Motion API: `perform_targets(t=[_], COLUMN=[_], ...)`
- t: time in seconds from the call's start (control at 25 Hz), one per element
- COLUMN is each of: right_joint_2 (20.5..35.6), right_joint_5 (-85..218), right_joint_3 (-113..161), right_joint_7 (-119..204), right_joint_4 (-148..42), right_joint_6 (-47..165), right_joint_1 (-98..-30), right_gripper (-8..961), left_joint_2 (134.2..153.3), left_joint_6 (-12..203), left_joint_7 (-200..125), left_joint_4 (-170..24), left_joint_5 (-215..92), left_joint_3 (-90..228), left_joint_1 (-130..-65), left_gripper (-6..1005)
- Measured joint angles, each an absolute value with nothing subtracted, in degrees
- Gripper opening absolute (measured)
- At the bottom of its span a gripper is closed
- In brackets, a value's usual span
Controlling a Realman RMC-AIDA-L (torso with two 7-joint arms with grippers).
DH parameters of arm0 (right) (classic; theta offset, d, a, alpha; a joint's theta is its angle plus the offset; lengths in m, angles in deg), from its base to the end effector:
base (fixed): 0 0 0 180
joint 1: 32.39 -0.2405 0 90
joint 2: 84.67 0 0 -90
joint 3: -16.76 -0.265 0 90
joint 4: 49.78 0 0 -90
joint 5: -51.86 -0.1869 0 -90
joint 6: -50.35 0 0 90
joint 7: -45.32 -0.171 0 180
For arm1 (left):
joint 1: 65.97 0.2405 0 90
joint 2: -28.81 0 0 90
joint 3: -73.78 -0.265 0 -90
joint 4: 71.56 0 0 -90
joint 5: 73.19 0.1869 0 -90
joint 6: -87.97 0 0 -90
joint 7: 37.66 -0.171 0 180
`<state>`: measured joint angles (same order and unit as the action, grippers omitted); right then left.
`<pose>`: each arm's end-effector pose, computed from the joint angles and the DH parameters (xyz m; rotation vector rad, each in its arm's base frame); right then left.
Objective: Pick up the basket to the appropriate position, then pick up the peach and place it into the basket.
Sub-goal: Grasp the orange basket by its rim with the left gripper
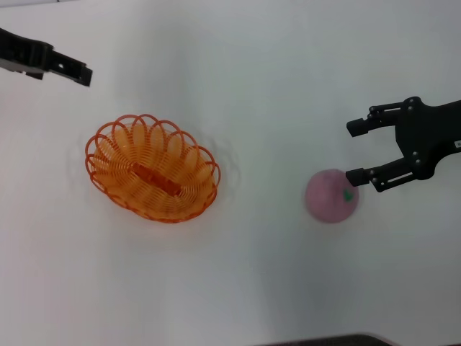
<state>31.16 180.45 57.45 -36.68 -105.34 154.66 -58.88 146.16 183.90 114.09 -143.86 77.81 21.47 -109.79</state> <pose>0.2716 0.2894 0.0178 -2.9566 0.4483 0.2805 -0.1970 0.3862 0.0350 -2.3631 -1.3228 0.1684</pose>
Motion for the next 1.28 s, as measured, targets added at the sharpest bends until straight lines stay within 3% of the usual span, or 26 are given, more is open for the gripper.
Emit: perform_targets(t=[0.32,0.88,1.28], right_joint_2=[31.16,31.24,31.6], right_joint_5=[180.5,180.5,180.6], right_joint_3=[57.6,58.1,58.2], right_joint_7=[-36.7,-36.5,-36.5], right_joint_4=[-105.3,-105.3,-105.3], right_joint_6=[154.4,153.9,153.1], right_joint_1=[-58.8,-59.5,-59.5], right_gripper=[894,895,896], left_joint_2=[151.38,152.24,152.77], left_joint_6=[176.9,171.7,168.1], left_joint_7=[116.0,115.9,115.9], left_joint_4=[-140.2,-128.0,-128.1], left_joint_5=[90.1,90.5,89.8], left_joint_3=[15.3,9.0,6.1], left_joint_1=[-110.9,-112.6,-112.1], left_gripper=[891,886,713])
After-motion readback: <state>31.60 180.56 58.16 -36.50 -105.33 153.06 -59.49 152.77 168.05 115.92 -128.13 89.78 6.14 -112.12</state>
